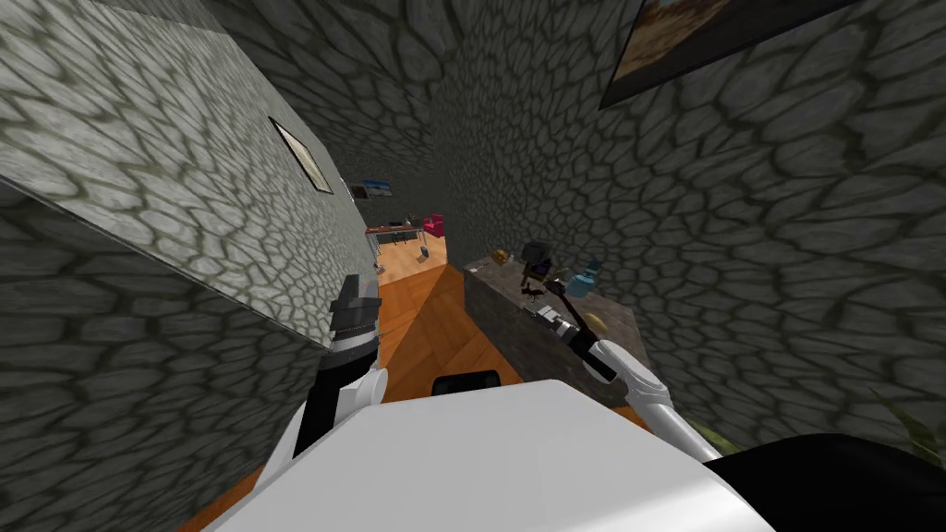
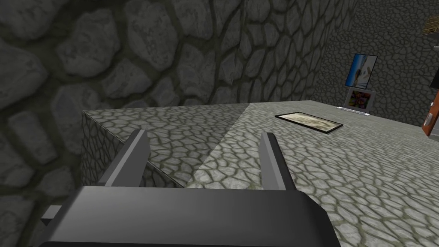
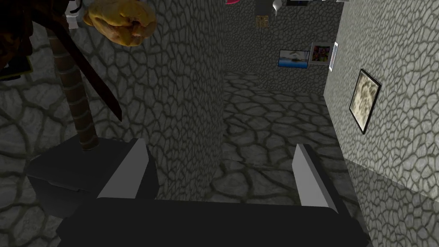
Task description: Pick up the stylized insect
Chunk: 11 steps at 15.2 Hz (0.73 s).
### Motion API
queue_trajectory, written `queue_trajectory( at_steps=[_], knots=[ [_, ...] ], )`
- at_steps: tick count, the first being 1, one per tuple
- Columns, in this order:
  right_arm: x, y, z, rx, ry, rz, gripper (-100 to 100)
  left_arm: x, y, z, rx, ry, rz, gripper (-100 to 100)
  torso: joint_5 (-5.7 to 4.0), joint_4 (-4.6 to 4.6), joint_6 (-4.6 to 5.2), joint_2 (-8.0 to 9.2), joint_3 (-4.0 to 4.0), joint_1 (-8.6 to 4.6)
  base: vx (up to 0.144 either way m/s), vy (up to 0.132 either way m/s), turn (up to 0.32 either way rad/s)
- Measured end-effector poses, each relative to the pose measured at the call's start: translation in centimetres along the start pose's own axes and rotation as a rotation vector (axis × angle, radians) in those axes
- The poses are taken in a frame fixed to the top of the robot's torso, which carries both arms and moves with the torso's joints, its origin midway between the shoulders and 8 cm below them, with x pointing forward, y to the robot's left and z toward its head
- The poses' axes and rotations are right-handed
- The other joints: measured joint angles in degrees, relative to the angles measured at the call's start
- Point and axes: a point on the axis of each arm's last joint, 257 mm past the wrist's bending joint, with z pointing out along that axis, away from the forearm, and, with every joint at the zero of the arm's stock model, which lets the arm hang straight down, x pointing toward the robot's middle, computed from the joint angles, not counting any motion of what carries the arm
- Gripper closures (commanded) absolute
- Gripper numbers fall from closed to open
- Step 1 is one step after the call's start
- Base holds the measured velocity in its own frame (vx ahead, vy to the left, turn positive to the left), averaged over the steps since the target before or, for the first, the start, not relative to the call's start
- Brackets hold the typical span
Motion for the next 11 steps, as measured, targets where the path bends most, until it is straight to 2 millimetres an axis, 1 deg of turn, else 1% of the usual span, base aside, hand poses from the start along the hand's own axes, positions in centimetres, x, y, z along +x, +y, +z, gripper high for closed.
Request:
queue_trajectory(
  at_steps=[1, 2, 3, 4, 6, 7, 8, 9, 11],
  knots=[
    [0.4, -1.1, -0.2, 0.01, 0.026, -0.034, -100, 0.0, 0.0, 0.0, 0.0, 0.0, 0.0, 0, 0.01, 0.0, -0.06, 0.0, 0.0, 0.02, -0.018, 0.08, 0.212],
    [1.1, -2.1, -0.3, 0.024, 0.053, -0.065, -100, 0.0, 0.0, 0.0, 0.0, 0.0, 0.0, 0, 0.0, 0.0, -0.05, -0.01, -0.01, 0.04, -0.004, 0.053, 0.053],
    [1.6, -2.7, -0.4, 0.031, 0.074, -0.085, -100, 0.0, 0.0, 0.0, 0.0, 0.0, 0.0, 0, 0.0, 0.0, 0.0, -0.02, -0.01, -0.01, 0.0, 0.069, 0.149],
    [2.2, -4.0, -0.7, 0.044, 0.102, -0.117, -100, 0.0, 0.0, 0.0, 0.0, 0.0, 0.0, 0, 0.0, 0.0, -0.04, -0.04, -0.02, 0.01, 0.006, 0.075, 0.189],
    [3.4, -5.6, -1.8, 0.065, 0.152, -0.168, -100, 0.0, 0.0, 0.0, 0.0, 0.0, 0.0, 0, 0.0, -0.01, 0.0, -0.05, -0.03, -0.01, 0.001, 0.066, 0.127],
    [3.7, -6.6, -2.2, 0.075, 0.179, -0.201, -100, 0.0, 0.0, 0.0, 0.0, 0.0, 0.0, 0, 0.01, -0.01, -0.05, -0.05, -0.03, 0.03, -0.011, 0.083, 0.223],
    [4.3, -7.7, -2.9, 0.088, 0.208, -0.23, -100, 0.0, 0.0, 0.0, 0.0, 0.0, 0.0, 0, 0.01, -0.01, -0.04, -0.03, -0.02, 0.06, -0.006, 0.062, 0.07],
    [4.7, -8.2, -3.2, 0.094, 0.229, -0.251, -100, 0.0, 0.0, 0.0, 0.0, 0.0, 0.0, 0, 0.01, 0.0, 0.0, -0.02, -0.01, 0.03, 0.0, 0.076, 0.158],
    [4.9, -10.6, -3.9, 0.115, 0.279, -0.315, -100, 0.0, 0.0, 0.0, 0.0, 0.0, 0.0, 0, 0.01, -0.01, -0.04, -0.05, -0.03, 0.07, 0.003, 0.074, 0.135]
  ],
)
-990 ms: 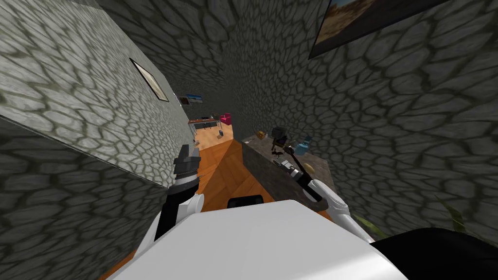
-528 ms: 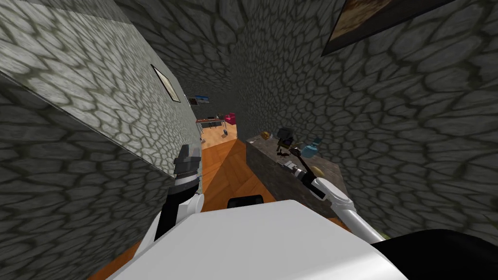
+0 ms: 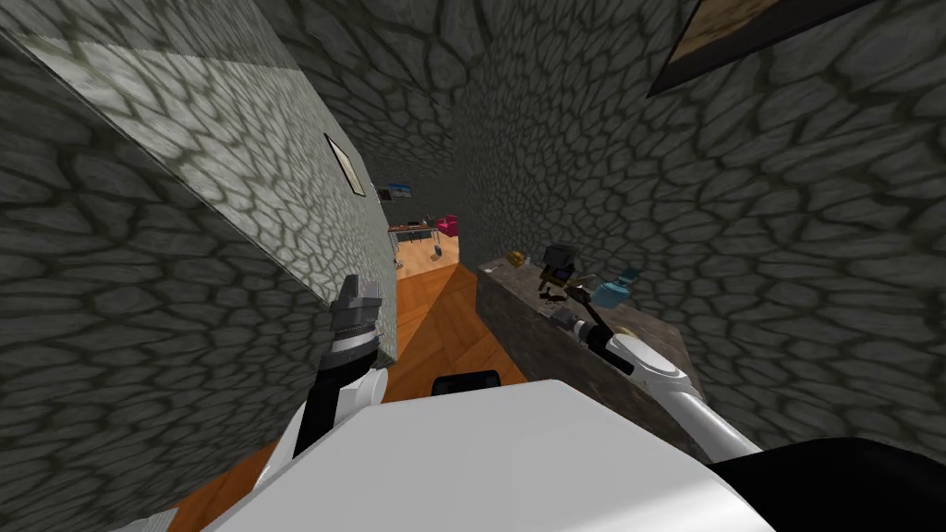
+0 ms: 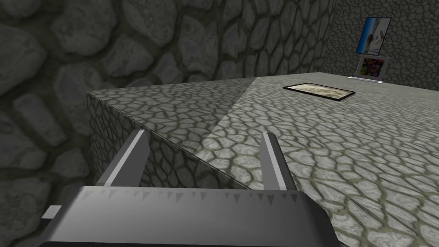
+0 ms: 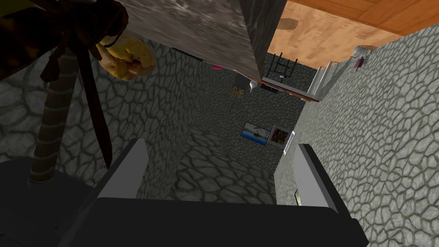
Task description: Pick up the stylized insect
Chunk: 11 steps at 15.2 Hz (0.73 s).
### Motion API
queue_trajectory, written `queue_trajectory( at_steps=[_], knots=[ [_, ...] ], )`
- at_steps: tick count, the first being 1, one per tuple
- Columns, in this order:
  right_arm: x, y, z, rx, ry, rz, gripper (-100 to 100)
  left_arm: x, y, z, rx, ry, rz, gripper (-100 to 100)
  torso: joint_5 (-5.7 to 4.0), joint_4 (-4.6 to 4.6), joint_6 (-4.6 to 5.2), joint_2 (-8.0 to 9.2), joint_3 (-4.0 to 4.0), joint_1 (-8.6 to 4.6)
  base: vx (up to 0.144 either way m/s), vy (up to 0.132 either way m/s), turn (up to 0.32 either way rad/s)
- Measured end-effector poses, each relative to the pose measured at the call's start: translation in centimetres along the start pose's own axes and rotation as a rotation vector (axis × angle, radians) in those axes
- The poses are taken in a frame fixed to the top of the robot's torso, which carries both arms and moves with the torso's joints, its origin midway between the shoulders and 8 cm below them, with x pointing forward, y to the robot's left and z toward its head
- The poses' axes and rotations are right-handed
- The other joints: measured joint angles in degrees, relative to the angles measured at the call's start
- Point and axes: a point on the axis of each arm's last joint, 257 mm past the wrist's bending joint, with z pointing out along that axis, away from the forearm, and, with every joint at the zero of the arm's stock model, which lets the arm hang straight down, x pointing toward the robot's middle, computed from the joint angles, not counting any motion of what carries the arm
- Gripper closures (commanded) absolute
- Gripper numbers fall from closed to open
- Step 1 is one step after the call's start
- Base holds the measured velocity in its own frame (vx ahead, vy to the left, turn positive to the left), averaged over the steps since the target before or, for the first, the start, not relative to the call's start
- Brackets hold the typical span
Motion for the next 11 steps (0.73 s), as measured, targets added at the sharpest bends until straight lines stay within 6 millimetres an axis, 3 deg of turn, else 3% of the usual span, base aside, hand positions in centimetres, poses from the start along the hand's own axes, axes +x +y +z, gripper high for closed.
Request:
queue_trajectory(
  at_steps=[11],
  knots=[
    [7.7, -8.3, -4.0, 0.088, 0.267, -0.226, -100, 0.0, 0.0, 0.0, 0.0, 0.0, 0.0, 0, -0.01, 0.01, 0.06, 0.04, 0.02, -0.08, 0.002, 0.061, 0.133]
  ],
)
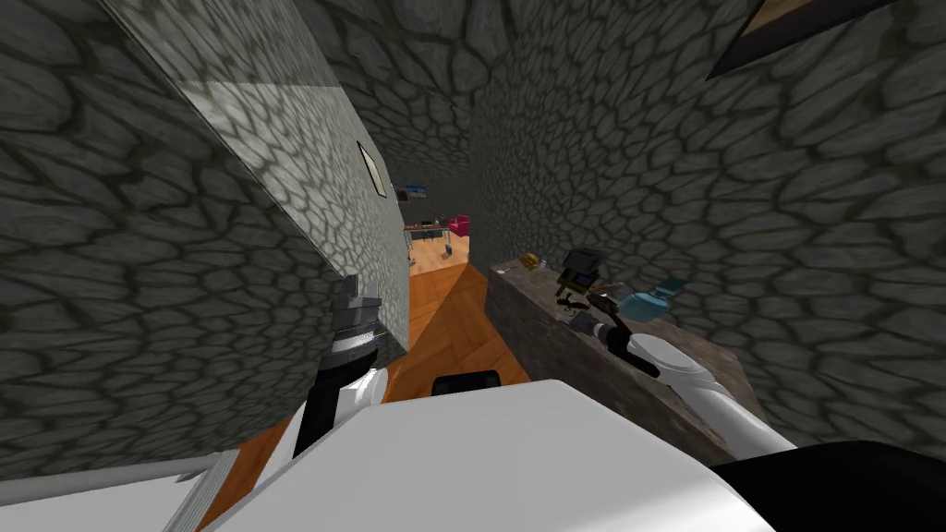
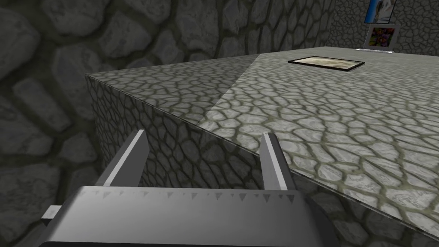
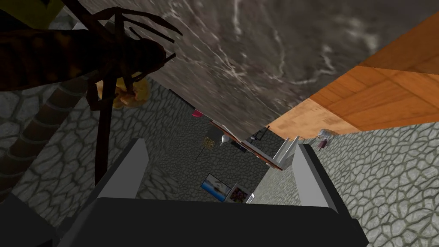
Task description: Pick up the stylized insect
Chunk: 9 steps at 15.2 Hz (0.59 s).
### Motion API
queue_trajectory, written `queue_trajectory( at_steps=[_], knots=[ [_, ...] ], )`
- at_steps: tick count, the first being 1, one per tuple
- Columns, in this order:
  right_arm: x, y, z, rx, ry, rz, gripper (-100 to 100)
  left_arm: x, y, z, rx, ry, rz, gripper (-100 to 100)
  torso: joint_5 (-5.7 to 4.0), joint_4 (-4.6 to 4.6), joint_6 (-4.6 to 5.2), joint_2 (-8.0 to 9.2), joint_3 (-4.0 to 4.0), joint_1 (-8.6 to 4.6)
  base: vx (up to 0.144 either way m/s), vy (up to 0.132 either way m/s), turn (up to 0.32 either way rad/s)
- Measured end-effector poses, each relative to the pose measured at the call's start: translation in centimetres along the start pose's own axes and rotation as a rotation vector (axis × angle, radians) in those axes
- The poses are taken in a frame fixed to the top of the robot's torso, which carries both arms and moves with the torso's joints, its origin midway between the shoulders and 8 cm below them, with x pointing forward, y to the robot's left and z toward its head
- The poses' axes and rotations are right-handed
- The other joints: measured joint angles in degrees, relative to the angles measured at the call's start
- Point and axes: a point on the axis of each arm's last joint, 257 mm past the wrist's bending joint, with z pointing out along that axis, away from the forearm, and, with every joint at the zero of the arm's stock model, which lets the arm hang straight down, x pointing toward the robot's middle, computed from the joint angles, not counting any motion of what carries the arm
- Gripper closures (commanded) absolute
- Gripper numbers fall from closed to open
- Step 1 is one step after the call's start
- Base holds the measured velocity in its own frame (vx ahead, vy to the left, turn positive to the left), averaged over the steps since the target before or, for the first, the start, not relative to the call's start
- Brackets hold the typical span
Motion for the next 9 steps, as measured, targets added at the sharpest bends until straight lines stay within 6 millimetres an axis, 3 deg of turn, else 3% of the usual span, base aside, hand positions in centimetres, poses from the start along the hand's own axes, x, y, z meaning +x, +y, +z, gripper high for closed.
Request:
queue_trajectory(
  at_steps=[9],
  knots=[
    [8.1, -6.2, -3.5, 0.056, 0.234, -0.166, -100, 0.0, 0.0, 0.0, 0.0, 0.0, 0.0, 0, -0.01, -0.01, -0.01, -0.02, -0.02, -0.05, 0.011, 0.059, 0.139]
  ],
)
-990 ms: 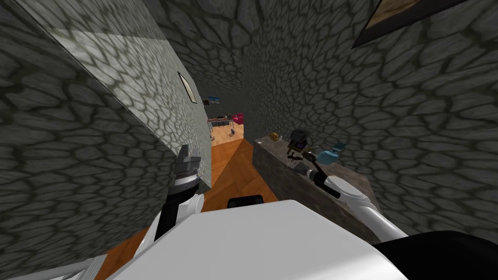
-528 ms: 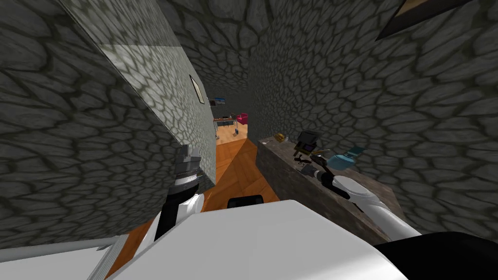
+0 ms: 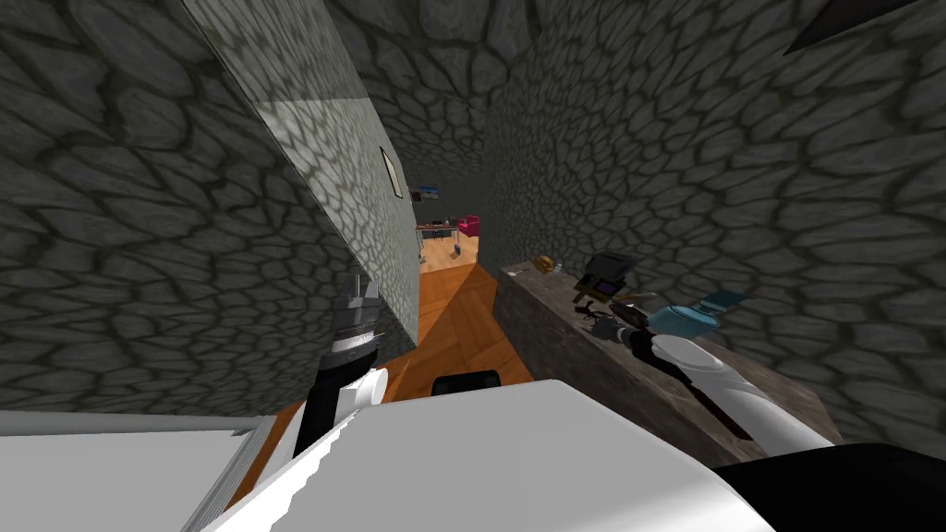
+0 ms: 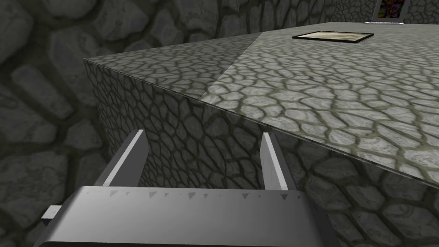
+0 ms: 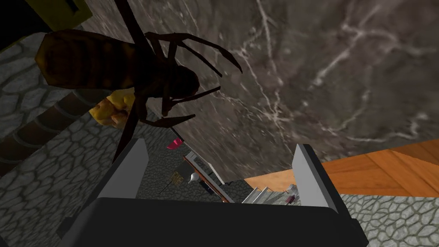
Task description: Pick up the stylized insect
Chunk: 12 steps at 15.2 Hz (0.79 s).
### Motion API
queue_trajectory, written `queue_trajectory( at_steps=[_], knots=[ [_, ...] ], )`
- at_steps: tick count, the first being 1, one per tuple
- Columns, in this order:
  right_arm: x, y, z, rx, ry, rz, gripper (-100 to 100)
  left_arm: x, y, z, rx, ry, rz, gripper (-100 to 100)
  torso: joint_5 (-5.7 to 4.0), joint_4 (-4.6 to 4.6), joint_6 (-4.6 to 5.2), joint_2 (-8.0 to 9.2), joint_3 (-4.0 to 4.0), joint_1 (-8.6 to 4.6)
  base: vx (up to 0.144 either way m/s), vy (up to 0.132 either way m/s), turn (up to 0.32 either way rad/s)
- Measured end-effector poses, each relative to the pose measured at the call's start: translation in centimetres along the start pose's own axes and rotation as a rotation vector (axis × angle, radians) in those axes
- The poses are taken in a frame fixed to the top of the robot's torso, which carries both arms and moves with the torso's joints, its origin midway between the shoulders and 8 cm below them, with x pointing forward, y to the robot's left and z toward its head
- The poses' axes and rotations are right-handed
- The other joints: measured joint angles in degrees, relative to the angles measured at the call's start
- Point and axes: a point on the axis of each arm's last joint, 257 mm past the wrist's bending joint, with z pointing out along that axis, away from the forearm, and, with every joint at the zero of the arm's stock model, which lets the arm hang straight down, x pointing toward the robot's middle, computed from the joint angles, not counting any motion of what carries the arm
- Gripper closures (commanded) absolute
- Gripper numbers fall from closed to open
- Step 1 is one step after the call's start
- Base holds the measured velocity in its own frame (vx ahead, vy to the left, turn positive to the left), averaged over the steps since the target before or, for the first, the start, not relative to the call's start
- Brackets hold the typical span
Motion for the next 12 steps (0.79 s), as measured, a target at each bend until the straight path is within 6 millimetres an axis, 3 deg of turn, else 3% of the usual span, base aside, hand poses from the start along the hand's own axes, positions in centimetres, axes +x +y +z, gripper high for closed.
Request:
queue_trajectory(
  at_steps=[2, 4, 12],
  knots=[
    [2.5, -1.4, -0.4, 0.01, 0.056, -0.031, -100, 0.0, 0.0, 0.0, 0.0, 0.0, 0.0, 0, 0.02, 0.0, -0.04, -0.03, -0.02, 0.06, 0.017, 0.057, 0.122],
    [3.4, -1.6, -0.9, 0.007, 0.086, -0.06, -100, 0.0, 0.0, 0.0, 0.0, 0.0, 0.0, 0, 0.0, 0.01, 0.03, 0.03, 0.02, -0.02, 0.01, 0.032, 0.041],
    [10.2, -4.8, -3.8, 0.017, 0.276, -0.164, -100, 0.0, 0.0, 0.0, 0.0, 0.0, 0.0, 0, -0.01, 0.0, -0.02, 0.0, 0.0, -0.04, 0.017, 0.043, 0.136]
  ],
)
